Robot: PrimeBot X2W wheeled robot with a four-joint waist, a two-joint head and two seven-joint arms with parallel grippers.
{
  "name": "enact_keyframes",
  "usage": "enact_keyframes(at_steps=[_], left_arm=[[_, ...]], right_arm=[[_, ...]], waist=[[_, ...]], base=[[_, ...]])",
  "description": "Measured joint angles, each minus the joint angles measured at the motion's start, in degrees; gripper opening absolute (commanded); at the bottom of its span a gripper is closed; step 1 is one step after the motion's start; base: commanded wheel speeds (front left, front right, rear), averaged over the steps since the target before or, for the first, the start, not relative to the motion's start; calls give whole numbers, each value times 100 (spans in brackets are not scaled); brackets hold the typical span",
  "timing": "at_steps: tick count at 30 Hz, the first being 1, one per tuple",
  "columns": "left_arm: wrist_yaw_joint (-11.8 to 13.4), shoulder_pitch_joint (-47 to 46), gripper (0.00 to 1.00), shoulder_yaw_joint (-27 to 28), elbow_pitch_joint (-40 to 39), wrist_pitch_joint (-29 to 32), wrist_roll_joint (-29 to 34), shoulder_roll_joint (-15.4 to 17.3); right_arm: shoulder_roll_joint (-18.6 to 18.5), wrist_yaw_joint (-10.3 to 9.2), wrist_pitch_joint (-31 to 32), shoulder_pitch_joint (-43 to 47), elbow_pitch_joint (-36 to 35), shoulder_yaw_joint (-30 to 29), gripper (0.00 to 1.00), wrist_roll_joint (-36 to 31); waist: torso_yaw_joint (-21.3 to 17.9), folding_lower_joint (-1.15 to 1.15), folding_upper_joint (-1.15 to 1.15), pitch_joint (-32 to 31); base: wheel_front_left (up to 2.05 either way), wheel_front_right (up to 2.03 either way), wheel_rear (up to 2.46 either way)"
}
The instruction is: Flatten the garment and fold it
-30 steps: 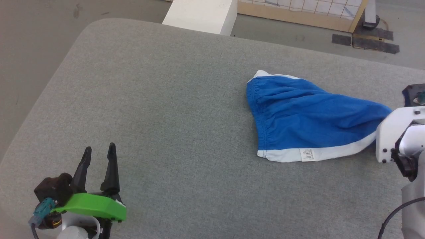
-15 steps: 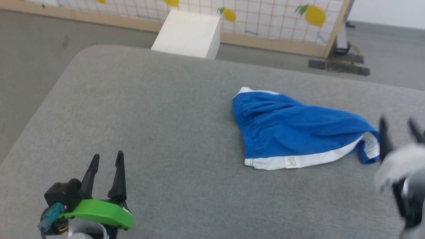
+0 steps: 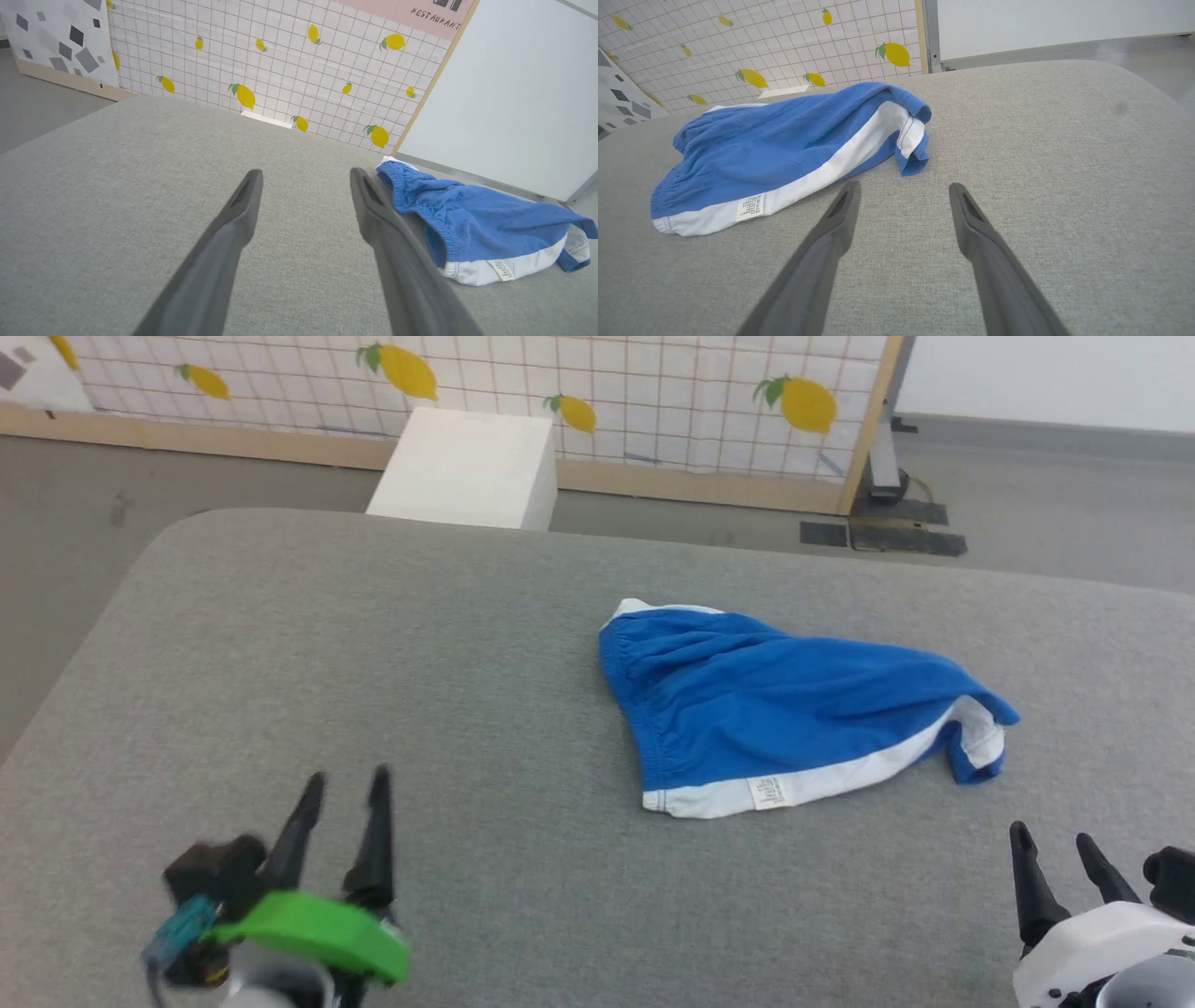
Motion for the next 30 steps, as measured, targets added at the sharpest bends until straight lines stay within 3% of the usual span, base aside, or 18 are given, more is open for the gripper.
enact_keyframes(at_steps=[5, 12, 14, 20, 30], left_arm=[[-293, -918, 100, -450, 80, 905, -110, -65], [-430, -2141, 100, -1357, 771, 3464, -394, -154], [-428, -2293, 100, -1532, 936, 3941, -386, -138], [-371, -2464, 100, -1666, 1163, 4290, -355, -129], [-344, -2663, 100, -1644, 1267, 4087, -325, -121]], right_arm=[[0, 0, -37, -124, -24, 54, 100, 0], [0, 0, -86, -349, -19, 185, 100, 5], [1, 0, -140, -394, 5, 225, 100, 53], [1, 0, -342, -492, 113, 275, 100, 105], [0, 0, -594, -607, 328, 402, 100, 182]], waist=[[-126, 0, 0, 172], [-352, 0, 0, 544], [-431, 0, 0, 662], [-711, 0, 0, 1070], [-1100, 0, 0, 1635]], base=[[0, 0, 0], [0, 0, 0], [0, 0, 0], [0, 0, 0], [0, 0, 0]])
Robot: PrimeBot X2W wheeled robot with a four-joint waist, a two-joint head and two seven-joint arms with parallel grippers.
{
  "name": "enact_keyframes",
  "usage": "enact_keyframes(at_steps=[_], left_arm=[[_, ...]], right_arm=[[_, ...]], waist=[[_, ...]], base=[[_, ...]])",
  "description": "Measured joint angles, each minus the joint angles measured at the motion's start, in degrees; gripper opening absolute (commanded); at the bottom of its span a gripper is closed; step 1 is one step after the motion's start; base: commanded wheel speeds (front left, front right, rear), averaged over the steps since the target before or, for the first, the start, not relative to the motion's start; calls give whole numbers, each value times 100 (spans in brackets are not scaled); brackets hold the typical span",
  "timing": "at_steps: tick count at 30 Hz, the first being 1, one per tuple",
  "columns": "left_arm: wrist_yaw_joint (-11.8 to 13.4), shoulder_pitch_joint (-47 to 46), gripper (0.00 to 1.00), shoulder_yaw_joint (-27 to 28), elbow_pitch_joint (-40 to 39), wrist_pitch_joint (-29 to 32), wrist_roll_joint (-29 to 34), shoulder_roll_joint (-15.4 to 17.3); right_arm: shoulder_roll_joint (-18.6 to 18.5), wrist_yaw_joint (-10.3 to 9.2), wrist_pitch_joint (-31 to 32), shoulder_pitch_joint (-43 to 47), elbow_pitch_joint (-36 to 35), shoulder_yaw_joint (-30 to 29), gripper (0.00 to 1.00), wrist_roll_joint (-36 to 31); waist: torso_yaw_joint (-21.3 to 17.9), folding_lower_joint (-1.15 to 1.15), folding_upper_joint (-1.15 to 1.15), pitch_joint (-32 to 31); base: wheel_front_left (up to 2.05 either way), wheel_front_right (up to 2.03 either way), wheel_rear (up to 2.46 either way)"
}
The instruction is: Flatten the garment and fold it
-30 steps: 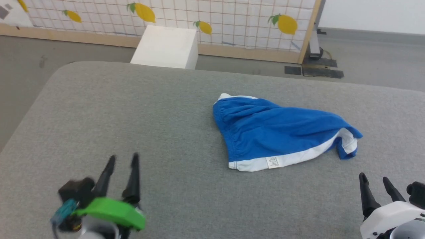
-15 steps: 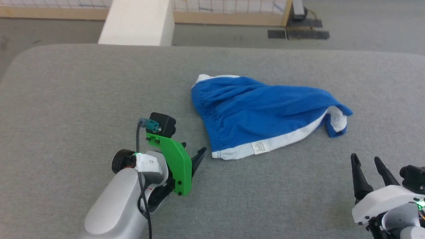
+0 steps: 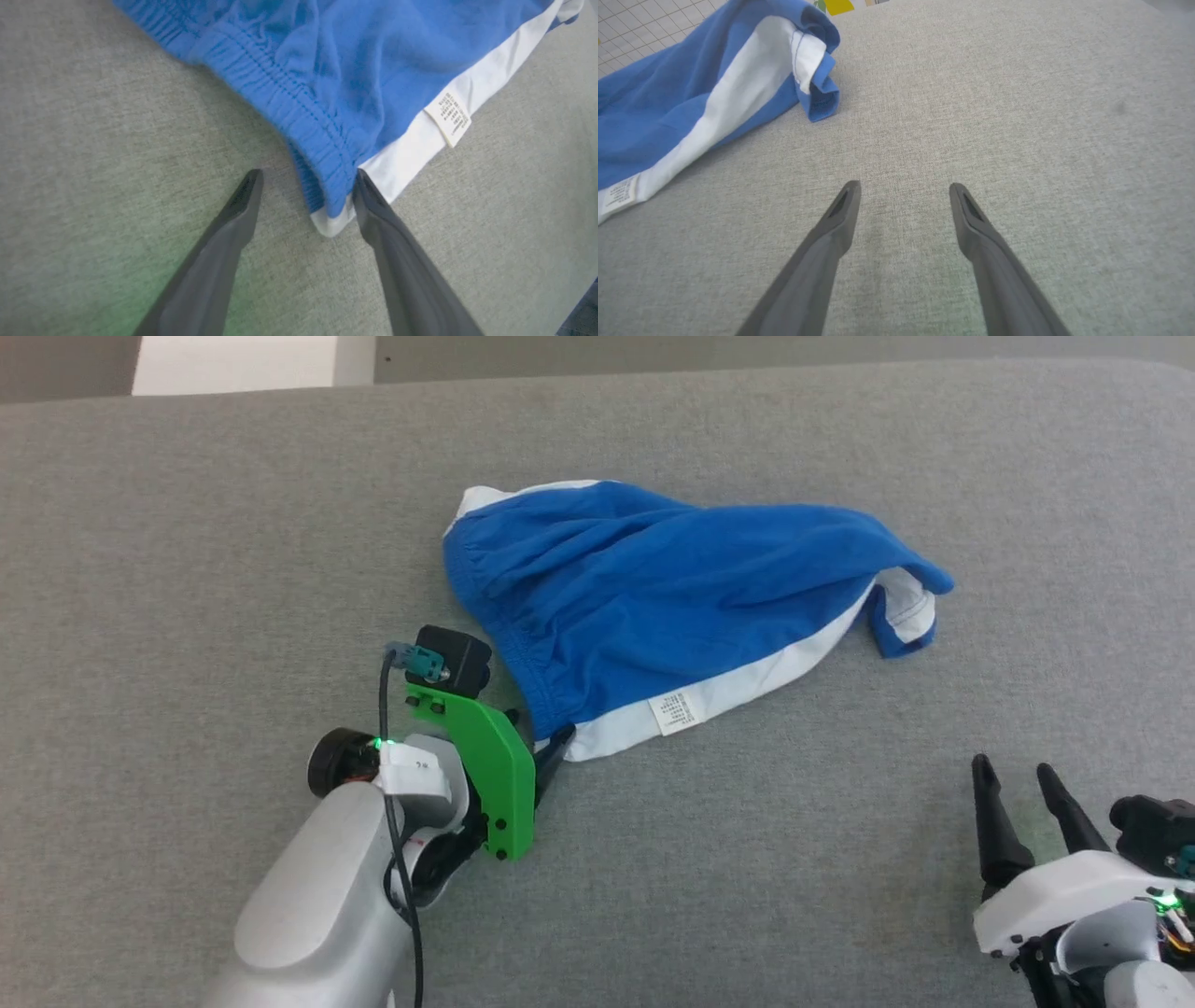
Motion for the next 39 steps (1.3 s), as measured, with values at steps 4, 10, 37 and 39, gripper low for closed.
enact_keyframes(at_steps=[4, 10, 37, 39], left_arm=[[-42, -30, 27, -145, 46, 86, 42, 36], [-194, 8, 0, -324, 46, 182, -65, 23], [361, 1272, 100, 1110, -647, -504, -1378, 124], [315, 1336, 100, 1316, -823, -697, -1501, 147]], right_arm=[[0, 0, -48, -9, 77, 52, 100, 15], [0, 0, -91, -32, 190, 24, 100, 14], [1, 0, 870, -111, -532, 168, 100, -403], [1, 0, 938, -112, -611, 254, 100, -431]], waist=[[-66, 0, 0, 73], [-11, 0, 0, 34], [934, 0, 0, -848], [953, 0, 0, -893]], base=[[0, 0, 0], [0, 0, 0], [0, 0, 0], [0, 0, 0]])
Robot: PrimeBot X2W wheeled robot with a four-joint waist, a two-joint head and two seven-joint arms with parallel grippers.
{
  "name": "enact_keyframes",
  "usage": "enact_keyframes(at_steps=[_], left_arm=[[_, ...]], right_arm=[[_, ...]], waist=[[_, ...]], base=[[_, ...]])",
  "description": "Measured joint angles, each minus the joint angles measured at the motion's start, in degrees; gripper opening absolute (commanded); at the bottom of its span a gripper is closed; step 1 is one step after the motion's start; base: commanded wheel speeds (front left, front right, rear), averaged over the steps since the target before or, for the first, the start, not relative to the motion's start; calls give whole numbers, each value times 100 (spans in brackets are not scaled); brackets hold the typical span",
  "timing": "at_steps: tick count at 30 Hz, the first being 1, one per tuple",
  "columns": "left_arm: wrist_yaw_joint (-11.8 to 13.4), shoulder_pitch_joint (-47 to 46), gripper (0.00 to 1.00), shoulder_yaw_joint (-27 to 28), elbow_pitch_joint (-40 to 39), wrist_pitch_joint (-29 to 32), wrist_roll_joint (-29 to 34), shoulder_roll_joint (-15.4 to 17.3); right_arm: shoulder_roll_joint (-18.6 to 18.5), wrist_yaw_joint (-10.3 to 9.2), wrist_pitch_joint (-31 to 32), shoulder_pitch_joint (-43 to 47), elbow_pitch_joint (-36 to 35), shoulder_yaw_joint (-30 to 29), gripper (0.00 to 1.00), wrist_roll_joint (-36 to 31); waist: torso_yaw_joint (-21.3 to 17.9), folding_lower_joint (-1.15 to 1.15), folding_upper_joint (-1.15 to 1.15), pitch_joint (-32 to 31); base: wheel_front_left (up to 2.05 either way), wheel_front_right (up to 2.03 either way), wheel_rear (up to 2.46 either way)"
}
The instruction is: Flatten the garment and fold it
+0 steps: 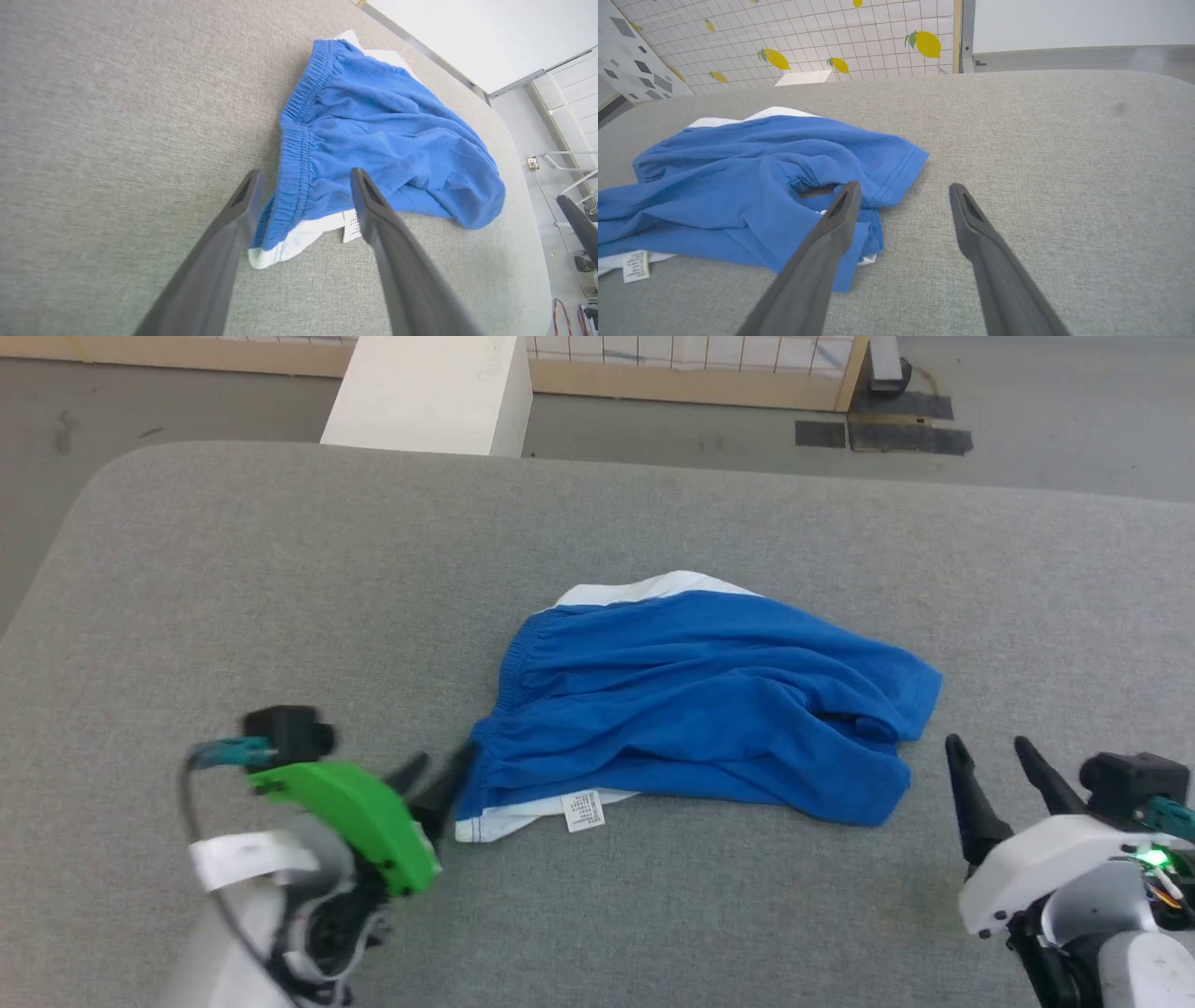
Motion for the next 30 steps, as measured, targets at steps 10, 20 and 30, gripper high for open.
enact_keyframes(at_steps=[10, 20, 30], left_arm=[[68, 781, 100, 740, -256, -2922, 1276, 393], [-85, 818, 100, 721, 124, -3716, 1641, 164], [-286, 767, 100, 865, 187, -3762, 1760, 13]], right_arm=[[9, 0, 2105, -669, 66, 1121, 100, -831], [9, 0, 3259, -1132, 376, 1276, 7, -1443], [7, 0, 3259, -2129, 589, 1251, 0, -1417]], waist=[[288, 0, 0, 28], [605, 0, 0, 236], [661, 0, 0, 488]], base=[[0, 0, 0], [0, 0, 0], [0, 0, 0]])
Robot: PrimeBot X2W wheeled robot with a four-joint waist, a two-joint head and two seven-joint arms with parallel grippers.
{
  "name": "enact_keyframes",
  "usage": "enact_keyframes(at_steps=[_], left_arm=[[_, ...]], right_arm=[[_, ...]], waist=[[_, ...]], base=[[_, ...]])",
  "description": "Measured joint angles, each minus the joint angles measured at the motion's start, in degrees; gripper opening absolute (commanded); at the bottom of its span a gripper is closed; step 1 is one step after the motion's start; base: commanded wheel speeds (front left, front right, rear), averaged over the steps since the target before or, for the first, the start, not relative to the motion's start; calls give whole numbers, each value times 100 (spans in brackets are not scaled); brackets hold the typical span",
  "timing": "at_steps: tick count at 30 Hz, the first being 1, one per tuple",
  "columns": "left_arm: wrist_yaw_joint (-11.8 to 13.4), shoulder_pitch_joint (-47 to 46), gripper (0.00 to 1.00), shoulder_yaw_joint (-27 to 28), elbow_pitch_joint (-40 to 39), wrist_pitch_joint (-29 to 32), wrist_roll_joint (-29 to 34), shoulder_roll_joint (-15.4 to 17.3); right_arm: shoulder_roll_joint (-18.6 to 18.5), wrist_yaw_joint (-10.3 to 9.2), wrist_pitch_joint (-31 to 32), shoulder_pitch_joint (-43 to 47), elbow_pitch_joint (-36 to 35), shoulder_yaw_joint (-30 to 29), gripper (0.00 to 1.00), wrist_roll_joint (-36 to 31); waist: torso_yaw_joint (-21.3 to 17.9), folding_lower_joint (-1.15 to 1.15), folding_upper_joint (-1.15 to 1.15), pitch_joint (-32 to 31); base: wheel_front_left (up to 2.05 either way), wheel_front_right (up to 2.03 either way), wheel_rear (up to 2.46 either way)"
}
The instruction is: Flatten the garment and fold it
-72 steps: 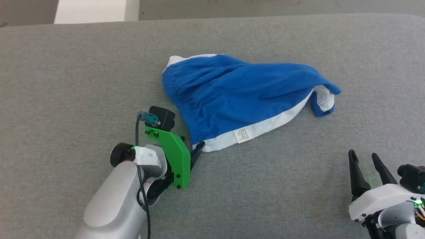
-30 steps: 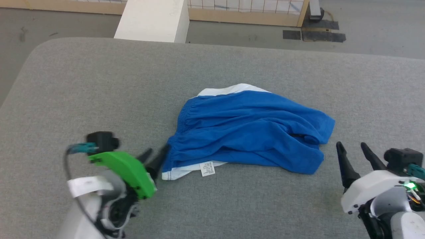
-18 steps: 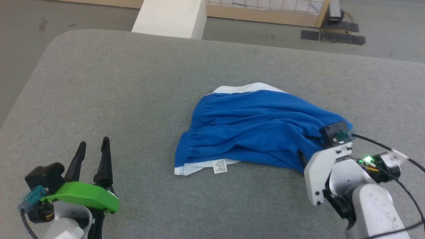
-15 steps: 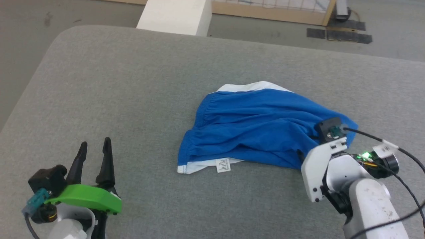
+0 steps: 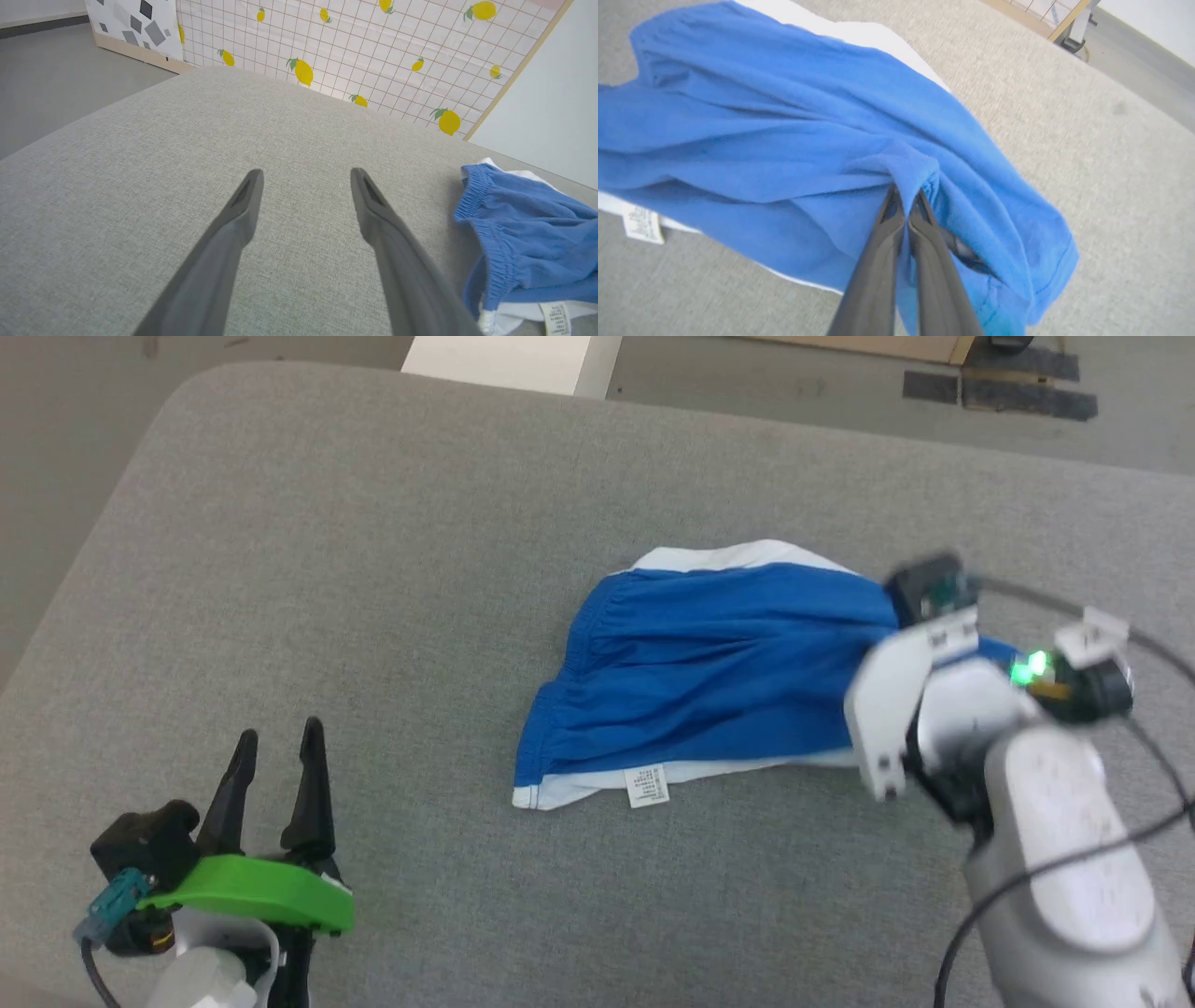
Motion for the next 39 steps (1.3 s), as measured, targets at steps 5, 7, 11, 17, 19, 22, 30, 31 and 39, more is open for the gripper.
enact_keyframes(at_steps=[5, 7, 11, 17, 19, 22, 30, 31, 39], left_arm=[[-162, -270, 100, -34, 21, -7, 42, -104], [-216, -363, 100, -40, 41, -7, 42, -154], [-304, -451, 100, -32, 146, -8, 69, -225], [-372, -445, 100, 32, 324, -8, 123, -255], [-378, -437, 100, 31, 354, -8, 158, -258], [-398, -393, 100, 5, 364, -8, 207, -265], [-298, -166, 100, -147, 267, 52, 394, -302], [-280, -139, 100, -165, 240, 83, 396, -304], [-200, 138, 100, -337, -38, 519, 287, -345]], right_arm=[[-73, 0, -7, -1051, 792, 318, 0, -303], [-145, 0, -36, -1341, 1154, 449, 0, -336], [-293, 0, -58, -1656, 1952, 595, 49, -324], [-245, 0, -580, -1795, 2251, 286, 100, -207], [-196, 0, -860, -1807, 2192, 88, 100, -89], [-138, 0, -1280, -1783, 1909, -199, 100, 77], [-45, 0, -2334, -612, 448, -637, 100, 516], [-24, 0, -2387, -397, 299, -702, 100, 560], [-1, 0, -2637, 1443, -698, -1183, 100, 1305]], waist=[[96, 0, 0, 235], [158, 0, 0, 331], [310, 0, 0, 508], [430, 0, 0, 545], [426, 0, 0, 476], [394, 0, 0, 330], [146, 0, 0, -226], [115, 0, 0, -280], [-243, 0, 0, -596]], base=[[0, 0, 0], [0, 0, 0], [0, 0, 0], [0, 0, 0], [0, 0, 0], [0, 0, 0], [0, 0, 0], [0, 0, 0], [0, 0, 0]])
